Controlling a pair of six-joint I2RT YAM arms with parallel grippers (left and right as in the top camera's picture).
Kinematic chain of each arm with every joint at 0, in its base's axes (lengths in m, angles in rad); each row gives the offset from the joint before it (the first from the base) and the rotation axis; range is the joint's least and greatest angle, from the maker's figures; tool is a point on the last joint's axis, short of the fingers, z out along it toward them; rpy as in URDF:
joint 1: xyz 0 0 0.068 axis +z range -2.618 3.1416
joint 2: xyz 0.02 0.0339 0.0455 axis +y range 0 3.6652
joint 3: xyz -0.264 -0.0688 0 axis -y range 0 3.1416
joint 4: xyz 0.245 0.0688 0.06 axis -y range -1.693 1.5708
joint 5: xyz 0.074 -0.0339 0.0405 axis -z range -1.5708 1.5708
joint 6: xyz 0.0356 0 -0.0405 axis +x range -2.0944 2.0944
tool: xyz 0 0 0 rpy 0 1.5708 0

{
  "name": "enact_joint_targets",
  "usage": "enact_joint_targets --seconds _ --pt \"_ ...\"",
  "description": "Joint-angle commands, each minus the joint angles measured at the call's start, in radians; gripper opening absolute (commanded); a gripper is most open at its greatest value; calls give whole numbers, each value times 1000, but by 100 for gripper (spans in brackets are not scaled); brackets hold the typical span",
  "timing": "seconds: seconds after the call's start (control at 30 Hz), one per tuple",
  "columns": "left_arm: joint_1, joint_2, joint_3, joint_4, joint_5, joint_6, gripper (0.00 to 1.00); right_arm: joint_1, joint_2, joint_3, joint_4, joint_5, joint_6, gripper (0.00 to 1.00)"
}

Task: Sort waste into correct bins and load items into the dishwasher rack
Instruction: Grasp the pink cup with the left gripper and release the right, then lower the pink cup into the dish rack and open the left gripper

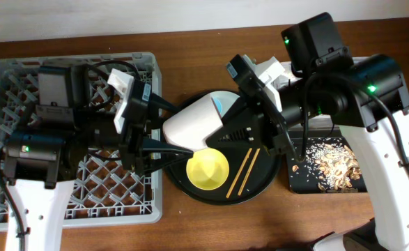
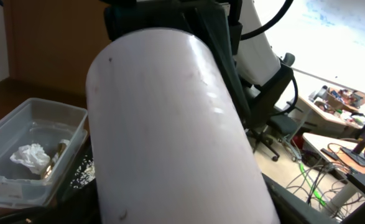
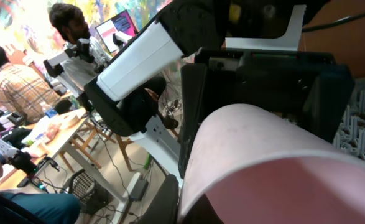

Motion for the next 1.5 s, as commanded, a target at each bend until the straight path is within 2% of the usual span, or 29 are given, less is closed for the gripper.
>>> enact_joint_targets --seconds 0.0,0.1,0.23,0.4,0.47,0.6,0.67,0.77,0.9,0.97,1.0,1.1,1.27,1.33,1.37,1.4,1.47 --pt "-39 -1 7 7 85 14 65 30 14 -3 7 -8 -8 5" --pt "-40 -1 7 10 86 14 63 31 14 -3 7 -9 -7 5" --pt "-39 -7 8 19 86 14 77 31 14 -3 -4 -9 -7 5" --pt "-39 -34 8 56 86 14 82 31 14 -3 -3 -9 -7 5" --pt "-39 -50 8 63 86 14 79 31 14 -3 -3 -9 -7 5" --pt "-39 -65 8 63 85 14 66 31 14 -3 -4 -8 -7 6" --pt "-39 -64 8 63 85 14 62 30 14 -3 -4 -8 -7 17" --pt "-39 -65 8 63 85 14 56 29 14 -3 -3 -9 0 25" --pt "-37 -64 8 63 72 14 53 21 14 -3 -4 -10 1 27" --pt "-37 -64 8 63 68 14 53 21 14 -3 -4 -10 1 33" --pt "-36 -64 8 63 62 14 53 21 14 -3 -4 -9 1 42" --pt "-24 -65 8 61 62 13 53 9 14 -3 -4 -10 1 52" --pt "35 -67 8 55 62 -13 51 -109 14 -3 -3 -13 35 59" --pt "51 -71 8 54 62 -13 50 -158 14 -3 -3 -13 39 66" --pt "69 -76 8 53 57 -14 49 -211 14 -3 -3 -8 52 74" --pt "82 -79 8 54 31 -33 49 -242 14 -3 -3 -4 61 78" --pt "113 -90 8 49 -97 -91 49 -311 14 -3 -4 23 84 99"
